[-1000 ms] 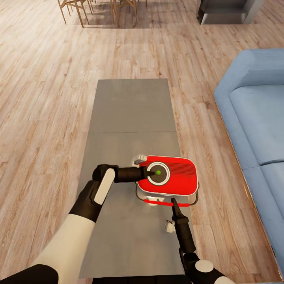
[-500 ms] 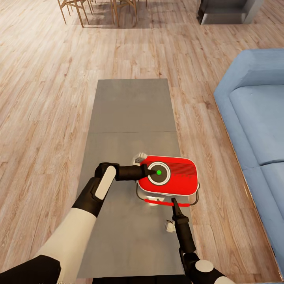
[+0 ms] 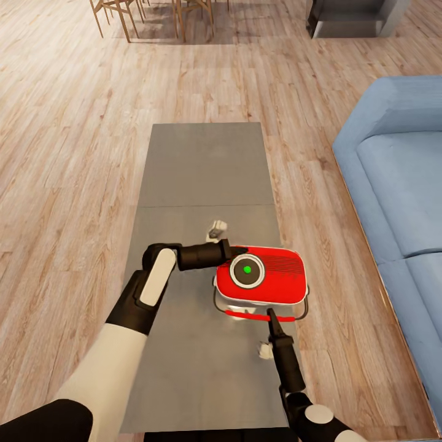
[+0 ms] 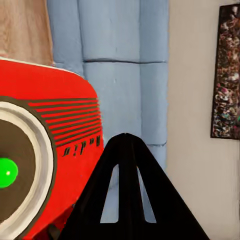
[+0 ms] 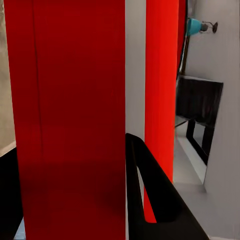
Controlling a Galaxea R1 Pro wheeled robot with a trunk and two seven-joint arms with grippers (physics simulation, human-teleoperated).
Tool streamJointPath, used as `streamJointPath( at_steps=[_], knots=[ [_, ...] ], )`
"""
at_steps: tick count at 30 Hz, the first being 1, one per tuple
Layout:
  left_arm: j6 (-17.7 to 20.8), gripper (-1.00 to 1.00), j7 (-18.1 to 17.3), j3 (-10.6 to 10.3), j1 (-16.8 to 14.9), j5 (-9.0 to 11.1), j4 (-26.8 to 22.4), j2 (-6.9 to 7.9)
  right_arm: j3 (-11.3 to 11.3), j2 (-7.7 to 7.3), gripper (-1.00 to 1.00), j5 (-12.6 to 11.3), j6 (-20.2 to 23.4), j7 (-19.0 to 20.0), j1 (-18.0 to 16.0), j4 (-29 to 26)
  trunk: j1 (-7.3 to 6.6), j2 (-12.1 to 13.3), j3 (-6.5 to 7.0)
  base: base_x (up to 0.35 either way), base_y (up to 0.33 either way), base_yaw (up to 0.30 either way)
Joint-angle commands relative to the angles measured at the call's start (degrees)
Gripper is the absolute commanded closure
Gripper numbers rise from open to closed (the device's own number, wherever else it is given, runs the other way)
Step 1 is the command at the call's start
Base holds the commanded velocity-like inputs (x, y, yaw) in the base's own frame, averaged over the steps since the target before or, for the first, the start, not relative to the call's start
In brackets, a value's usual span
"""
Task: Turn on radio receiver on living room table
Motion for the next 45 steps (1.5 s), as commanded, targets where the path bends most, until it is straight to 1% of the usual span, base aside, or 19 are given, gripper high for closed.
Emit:
streamJointPath(
  at_steps=[1,6,12,18,23,26,27,28,30,31,33,34,36,37,40,41,43,44,45],
  knots=[
    [0.02,1.0,-0.03,-0.02,0.01,0.11,-0.61,0.0,0.0,-0.03,1.0,0.12,-0.04,0.48,-0.02,-0.11,0.0,0.0,0.01,0.0,0.0,0.0],
    [0.15,1.0,-0.62,-0.17,0.01,1.61,-4.0,0.0,-0.35,-0.29,1.0,0.07,-0.31,4.29,-0.02,-0.23,0.0,0.0,0.01,0.0,0.0,0.0],
    [0.22,1.0,-1.4,-0.15,0.01,2.18,-5.51,0.35,-1.04,-0.45,1.0,0.06,-0.48,7.01,-0.02,-0.44,0.0,0.0,0.01,0.0,0.0,0.0],
    [0.33,1.0,-1.47,-0.03,0.01,2.16,-5.81,2.27,-3.75,-0.64,1.0,0.13,-0.63,9.2,-0.02,-0.89,0.0,0.0,0.01,0.0,0.0,0.0],
    [0.24,1.0,-1.03,0.05,0.01,1.88,-5.32,4.7,-6.91,-0.74,1.0,0.14,-0.72,13.29,-0.02,-3.4,0.0,0.0,0.01,0.0,0.0,0.0],
    [0.11,1.0,-0.59,0.11,0.01,1.79,-3.77,6.61,-9.79,-1.03,1.0,0.15,-0.74,19.76,-0.02,-9.59,0.0,0.0,0.01,0.0,0.0,0.0],
    [0.05,1.0,-0.48,0.15,0.01,1.8,-2.65,8.02,-11.91,-1.83,1.0,0.15,-0.7,25.34,-0.02,-14.94,0.0,0.0,0.01,0.0,0.0,0.0],
    [0.04,1.0,-0.46,0.17,0.01,1.81,-2.31,8.49,-12.75,-2.16,1.0,0.15,-0.67,27.46,-0.02,-16.88,0.0,0.0,0.01,0.0,0.0,0.0],
    [-0.02,1.0,-0.47,0.15,0.01,1.86,-1.27,9.87,-16.95,-3.35,1.0,0.16,-0.46,36.82,-0.02,-25.03,0.0,0.0,0.01,0.0,0.0,0.0],
    [-0.03,1.0,-0.46,0.15,0.01,1.85,-1.02,10.07,-18.19,-3.54,1.0,0.18,-0.41,39.26,-0.02,-27.07,0.0,0.0,0.01,0.0,0.0,0.0],
    [-0.27,1.0,-0.4,0.15,0.01,1.84,0.16,10.55,-23.42,-3.96,1.0,0.21,-0.24,49.05,-0.02,-34.77,0.0,0.0,0.01,0.0,0.0,0.0],
    [-0.34,1.0,-0.38,0.15,0.01,1.82,0.5,10.59,-24.72,-3.99,1.0,0.23,-0.22,51.47,-0.02,-36.51,0.0,0.0,0.01,0.0,0.0,0.0],
    [-0.56,1.0,-0.34,0.16,0.01,1.69,1.92,10.71,-29.54,-4.05,1.0,0.26,-0.1,60.63,-0.02,-42.75,0.0,0.0,0.01,0.0,0.0,0.0],
    [-0.61,1.0,-0.33,0.18,0.01,1.65,2.27,10.73,-30.62,-4.06,1.0,0.26,-0.07,62.75,-0.02,-44.14,0.0,0.0,0.01,0.0,0.0,0.0],
    [-0.75,1.0,-0.31,0.16,0.01,1.46,3.94,10.77,-36.32,-4.1,1.0,0.24,0.07,73.61,-0.06,-50.53,0.0,0.0,0.01,0.0,0.0,0.0],
    [-0.76,1.0,-0.31,0.15,0.01,1.45,4.1,10.79,-37.15,-4.11,1.0,0.24,0.08,75.07,-0.07,-51.28,0.0,0.0,0.01,0.0,0.0,0.0],
    [-0.78,1.0,-0.31,0.12,0.01,1.41,4.75,10.84,-40.12,-4.11,1.0,0.2,0.12,80.23,-0.06,-53.56,0.0,0.0,0.01,0.0,0.0,0.0],
    [-0.79,1.0,-0.31,0.12,0.01,1.41,4.95,10.85,-40.77,-4.12,1.0,0.19,0.12,81.44,-0.05,-53.99,0.0,0.0,0.01,0.0,0.0,0.0],
    [-0.84,1.0,-0.31,0.12,0.01,1.39,5.34,10.86,-41.96,-4.12,1.0,0.16,0.13,83.95,-0.07,-54.73,0.0,0.0,0.01,0.0,0.0,0.0]
  ],
)
